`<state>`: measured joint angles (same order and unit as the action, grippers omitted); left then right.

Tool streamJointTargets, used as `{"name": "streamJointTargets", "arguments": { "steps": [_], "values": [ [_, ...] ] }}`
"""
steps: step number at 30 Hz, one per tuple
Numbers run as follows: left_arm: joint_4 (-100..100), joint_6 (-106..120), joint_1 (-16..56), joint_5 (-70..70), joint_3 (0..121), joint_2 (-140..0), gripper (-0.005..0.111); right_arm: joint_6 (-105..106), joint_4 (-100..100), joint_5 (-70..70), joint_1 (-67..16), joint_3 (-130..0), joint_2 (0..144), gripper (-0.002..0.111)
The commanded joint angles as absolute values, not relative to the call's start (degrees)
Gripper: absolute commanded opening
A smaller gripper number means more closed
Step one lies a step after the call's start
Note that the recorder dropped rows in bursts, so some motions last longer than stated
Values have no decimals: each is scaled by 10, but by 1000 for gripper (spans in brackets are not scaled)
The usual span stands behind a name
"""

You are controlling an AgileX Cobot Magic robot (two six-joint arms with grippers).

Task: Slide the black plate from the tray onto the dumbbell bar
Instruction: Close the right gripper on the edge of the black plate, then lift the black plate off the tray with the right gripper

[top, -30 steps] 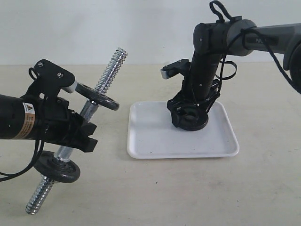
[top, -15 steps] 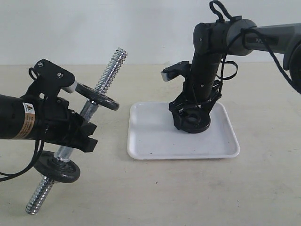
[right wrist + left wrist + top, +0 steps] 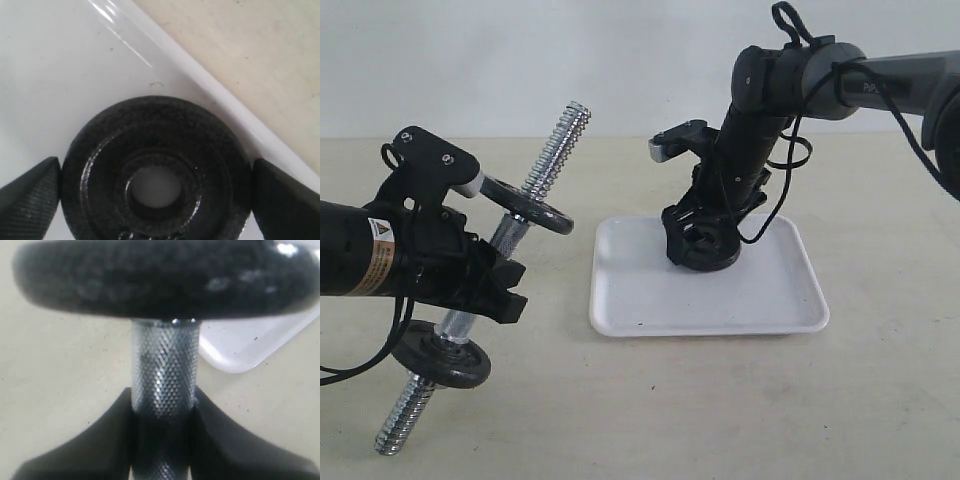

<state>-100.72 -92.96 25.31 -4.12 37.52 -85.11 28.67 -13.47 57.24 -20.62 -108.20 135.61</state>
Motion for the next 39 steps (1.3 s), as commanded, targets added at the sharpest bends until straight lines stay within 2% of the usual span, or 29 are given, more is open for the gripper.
{"name": "streamJointTargets", "arguments": {
  "steps": [1, 25, 39],
  "values": [
    [-999, -929, 253, -30, 397, -818, 4, 294, -151, 582, -206, -1075, 1356, 0],
    [-999, -929, 253, -32, 397, -818, 4, 276, -97, 620, -206, -1075, 1261, 0],
    [-999, -929, 253, -36, 397, -818, 4, 323, -156, 637, -205, -1075, 1179, 0]
  ]
}}
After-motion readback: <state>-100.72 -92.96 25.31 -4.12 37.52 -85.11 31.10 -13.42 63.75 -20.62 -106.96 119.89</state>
